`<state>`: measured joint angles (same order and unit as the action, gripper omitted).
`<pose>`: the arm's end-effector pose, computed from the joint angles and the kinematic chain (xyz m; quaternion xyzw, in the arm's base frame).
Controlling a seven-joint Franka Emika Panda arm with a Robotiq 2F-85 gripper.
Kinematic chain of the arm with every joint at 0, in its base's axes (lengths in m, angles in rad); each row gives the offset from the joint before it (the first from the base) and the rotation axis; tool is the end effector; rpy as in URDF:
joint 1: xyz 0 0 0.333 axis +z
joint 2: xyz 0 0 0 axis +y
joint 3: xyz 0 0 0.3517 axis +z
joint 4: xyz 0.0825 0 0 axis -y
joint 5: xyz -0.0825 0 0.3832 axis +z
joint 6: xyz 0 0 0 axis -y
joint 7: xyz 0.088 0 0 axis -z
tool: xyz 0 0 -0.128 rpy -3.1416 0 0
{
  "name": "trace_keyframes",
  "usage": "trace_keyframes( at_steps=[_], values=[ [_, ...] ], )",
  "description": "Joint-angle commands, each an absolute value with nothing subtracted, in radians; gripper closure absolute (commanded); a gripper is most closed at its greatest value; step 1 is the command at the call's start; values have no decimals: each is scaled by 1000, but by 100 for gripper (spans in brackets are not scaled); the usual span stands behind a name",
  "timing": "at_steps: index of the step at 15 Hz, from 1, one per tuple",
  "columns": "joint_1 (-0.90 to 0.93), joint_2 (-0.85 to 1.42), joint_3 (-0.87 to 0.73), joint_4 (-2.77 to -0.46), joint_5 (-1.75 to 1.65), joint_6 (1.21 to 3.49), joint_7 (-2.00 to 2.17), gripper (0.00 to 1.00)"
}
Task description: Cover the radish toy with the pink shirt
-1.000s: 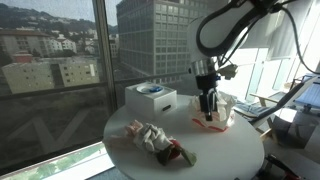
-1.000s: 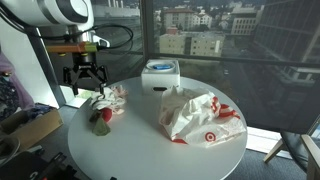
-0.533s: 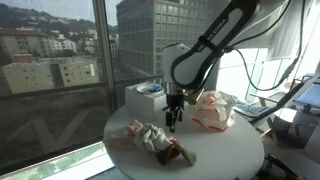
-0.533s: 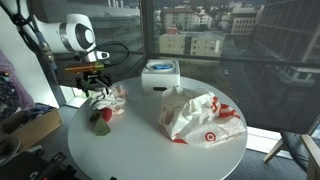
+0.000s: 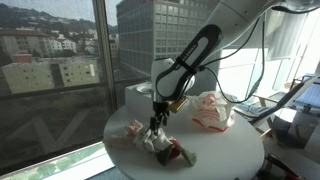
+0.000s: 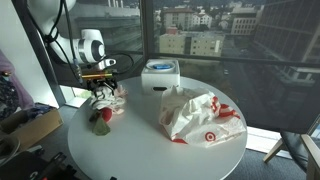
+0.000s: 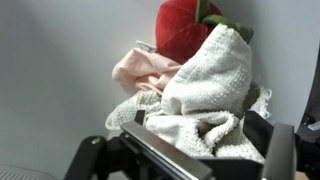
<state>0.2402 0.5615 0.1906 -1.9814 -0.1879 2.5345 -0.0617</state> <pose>0.5737 0.2591 0.1938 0.9526 0.3040 0.0043 0.0025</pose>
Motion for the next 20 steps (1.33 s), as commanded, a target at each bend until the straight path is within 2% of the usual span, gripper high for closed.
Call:
trace_keyframes(
  at_steps=[1, 2, 3, 4, 5, 12, 16, 17, 20],
  values=[
    [265, 677, 188, -1863, -184, 2566, -85, 0],
    [279, 694, 182, -1844, -196, 2570, -81, 0],
    [290, 705, 181, -1826, -202, 2564, -84, 25],
    [294, 715, 186, -1810, -198, 2560, -91, 26],
    [300, 720, 188, -1802, -196, 2560, -93, 32],
    [343, 722, 164, -1798, -232, 2500, -109, 88],
    [430, 699, 54, -1766, -408, 2492, -53, 96],
    [444, 698, 26, -1748, -450, 2489, -36, 93],
    [463, 697, -48, -1690, -549, 2471, 16, 91]
  ],
)
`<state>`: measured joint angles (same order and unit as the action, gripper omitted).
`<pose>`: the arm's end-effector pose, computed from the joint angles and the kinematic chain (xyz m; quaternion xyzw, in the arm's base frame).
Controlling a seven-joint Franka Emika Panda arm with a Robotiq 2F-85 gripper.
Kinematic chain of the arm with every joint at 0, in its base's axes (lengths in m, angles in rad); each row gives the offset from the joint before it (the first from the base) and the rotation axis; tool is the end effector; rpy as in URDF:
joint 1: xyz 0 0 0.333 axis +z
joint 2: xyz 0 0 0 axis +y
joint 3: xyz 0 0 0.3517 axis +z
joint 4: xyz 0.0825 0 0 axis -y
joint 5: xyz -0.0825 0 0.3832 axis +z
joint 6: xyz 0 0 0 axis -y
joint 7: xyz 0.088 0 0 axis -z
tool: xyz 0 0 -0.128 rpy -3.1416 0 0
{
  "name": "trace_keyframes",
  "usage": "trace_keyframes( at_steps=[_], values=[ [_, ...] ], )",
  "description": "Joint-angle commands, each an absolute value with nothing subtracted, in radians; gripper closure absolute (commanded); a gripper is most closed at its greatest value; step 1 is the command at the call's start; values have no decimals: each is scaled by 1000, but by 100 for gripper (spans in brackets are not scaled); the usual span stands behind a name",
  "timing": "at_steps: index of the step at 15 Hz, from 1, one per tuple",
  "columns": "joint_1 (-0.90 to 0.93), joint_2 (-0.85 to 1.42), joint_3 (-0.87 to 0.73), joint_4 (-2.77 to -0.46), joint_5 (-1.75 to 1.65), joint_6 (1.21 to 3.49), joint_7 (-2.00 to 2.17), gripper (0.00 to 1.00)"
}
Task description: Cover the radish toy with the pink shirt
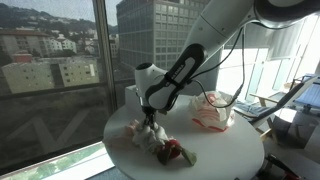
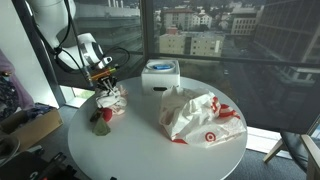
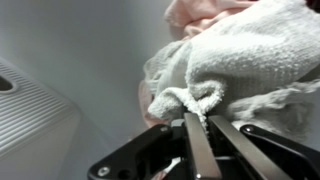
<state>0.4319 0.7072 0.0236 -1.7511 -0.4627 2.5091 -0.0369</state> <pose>0.6230 0.3011 0.1787 0.9017 0.4106 0.0528 0.1246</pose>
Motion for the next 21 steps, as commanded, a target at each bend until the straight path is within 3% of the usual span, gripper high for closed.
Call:
trace_keyframes(
  at_steps=[1, 8, 13, 14, 16, 21],
  values=[
    [464, 694, -71, -1670, -578, 2455, 34, 92],
    [406, 698, -205, -1556, -794, 2369, 203, 92],
    [317, 684, -197, -1515, -849, 2278, 279, 91],
    [296, 683, -180, -1519, -829, 2259, 271, 66],
    [270, 675, -151, -1547, -809, 2233, 266, 62],
    [230, 617, -57, -1678, -724, 2173, 215, 22]
  ],
)
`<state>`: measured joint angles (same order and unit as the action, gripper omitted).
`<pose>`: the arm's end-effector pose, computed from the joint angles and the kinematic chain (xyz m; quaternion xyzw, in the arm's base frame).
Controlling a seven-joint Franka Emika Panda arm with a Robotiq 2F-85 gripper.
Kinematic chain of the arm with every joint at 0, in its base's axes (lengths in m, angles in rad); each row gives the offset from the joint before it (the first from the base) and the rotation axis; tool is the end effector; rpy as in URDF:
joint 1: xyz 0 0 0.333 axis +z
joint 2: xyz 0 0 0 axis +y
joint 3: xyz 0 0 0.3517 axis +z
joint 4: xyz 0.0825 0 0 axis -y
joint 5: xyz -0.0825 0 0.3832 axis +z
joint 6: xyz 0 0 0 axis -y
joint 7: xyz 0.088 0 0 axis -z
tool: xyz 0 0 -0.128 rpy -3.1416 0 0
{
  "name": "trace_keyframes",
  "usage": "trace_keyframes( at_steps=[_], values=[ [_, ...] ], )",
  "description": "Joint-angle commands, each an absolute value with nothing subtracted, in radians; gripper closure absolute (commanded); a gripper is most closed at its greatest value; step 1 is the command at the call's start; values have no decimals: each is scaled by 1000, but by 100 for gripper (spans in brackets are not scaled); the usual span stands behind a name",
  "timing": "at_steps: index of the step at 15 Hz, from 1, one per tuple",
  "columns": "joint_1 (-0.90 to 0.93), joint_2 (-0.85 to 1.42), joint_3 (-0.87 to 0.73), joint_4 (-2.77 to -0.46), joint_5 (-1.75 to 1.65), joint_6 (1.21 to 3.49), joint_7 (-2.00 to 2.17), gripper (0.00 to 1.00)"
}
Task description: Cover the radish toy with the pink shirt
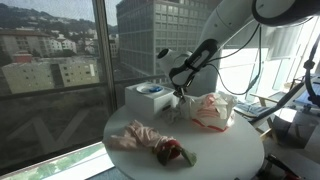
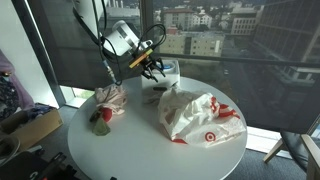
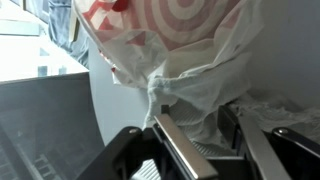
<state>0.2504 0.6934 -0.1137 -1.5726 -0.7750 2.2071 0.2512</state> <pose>0.7223 0.0767 0.2519 0.9234 0.1912 0.0345 0.3309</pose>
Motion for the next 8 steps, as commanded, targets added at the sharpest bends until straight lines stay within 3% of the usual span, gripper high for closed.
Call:
trace_keyframes(
  at_steps=[1, 3, 8],
  values=[
    [221, 588, -29, -1731, -689, 2178, 198, 16],
    [203, 537, 25, -1833, -605, 2203, 158, 1],
    [200, 438, 127, -2059, -402, 2280, 55, 0]
  ],
)
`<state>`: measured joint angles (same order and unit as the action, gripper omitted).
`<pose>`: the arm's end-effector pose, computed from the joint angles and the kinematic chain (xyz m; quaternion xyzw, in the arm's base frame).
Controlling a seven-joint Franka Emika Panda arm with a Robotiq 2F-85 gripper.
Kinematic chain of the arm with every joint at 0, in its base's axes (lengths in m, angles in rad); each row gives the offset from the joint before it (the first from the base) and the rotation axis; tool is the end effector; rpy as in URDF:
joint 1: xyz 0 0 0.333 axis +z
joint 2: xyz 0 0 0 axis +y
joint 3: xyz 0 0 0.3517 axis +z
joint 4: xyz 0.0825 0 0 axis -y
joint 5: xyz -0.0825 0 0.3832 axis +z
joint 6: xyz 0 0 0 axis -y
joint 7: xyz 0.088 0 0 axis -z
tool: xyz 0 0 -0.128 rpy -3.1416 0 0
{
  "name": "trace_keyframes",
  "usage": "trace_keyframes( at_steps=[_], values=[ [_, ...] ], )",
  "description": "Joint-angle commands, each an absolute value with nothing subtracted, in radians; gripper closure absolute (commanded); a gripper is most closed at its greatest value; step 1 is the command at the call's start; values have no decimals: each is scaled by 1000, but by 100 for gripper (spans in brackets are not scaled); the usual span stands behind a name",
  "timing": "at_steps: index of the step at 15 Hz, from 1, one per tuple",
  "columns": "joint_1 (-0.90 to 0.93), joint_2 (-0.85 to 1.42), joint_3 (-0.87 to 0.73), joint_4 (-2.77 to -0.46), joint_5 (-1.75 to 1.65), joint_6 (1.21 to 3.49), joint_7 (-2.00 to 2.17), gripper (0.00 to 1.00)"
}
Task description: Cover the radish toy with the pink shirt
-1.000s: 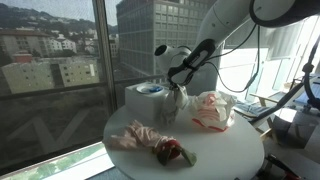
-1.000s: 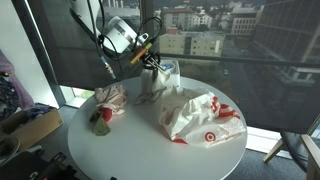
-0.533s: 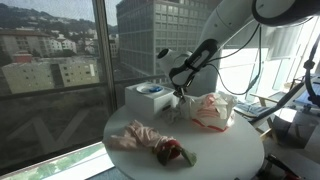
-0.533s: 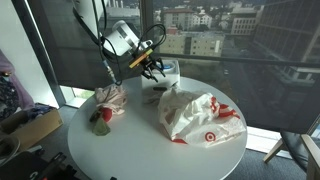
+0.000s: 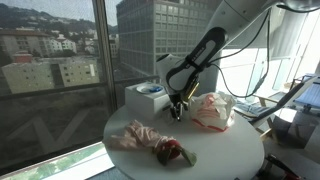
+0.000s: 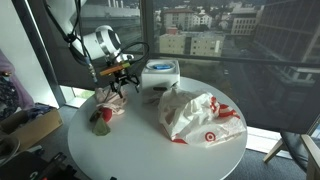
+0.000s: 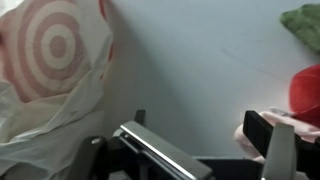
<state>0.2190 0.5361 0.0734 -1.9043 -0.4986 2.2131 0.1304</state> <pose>0.6033 0.1547 0.2129 0.9503 0.2439 -0.0708 0.1799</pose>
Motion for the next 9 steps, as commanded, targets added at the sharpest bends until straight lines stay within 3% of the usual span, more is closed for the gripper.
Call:
trace_keyframes(
  at_steps=[1, 9],
  values=[
    [199, 425, 148, -2092, -363, 2302, 27, 0],
    [229, 478, 205, -2165, -284, 2483, -89, 0]
  ],
)
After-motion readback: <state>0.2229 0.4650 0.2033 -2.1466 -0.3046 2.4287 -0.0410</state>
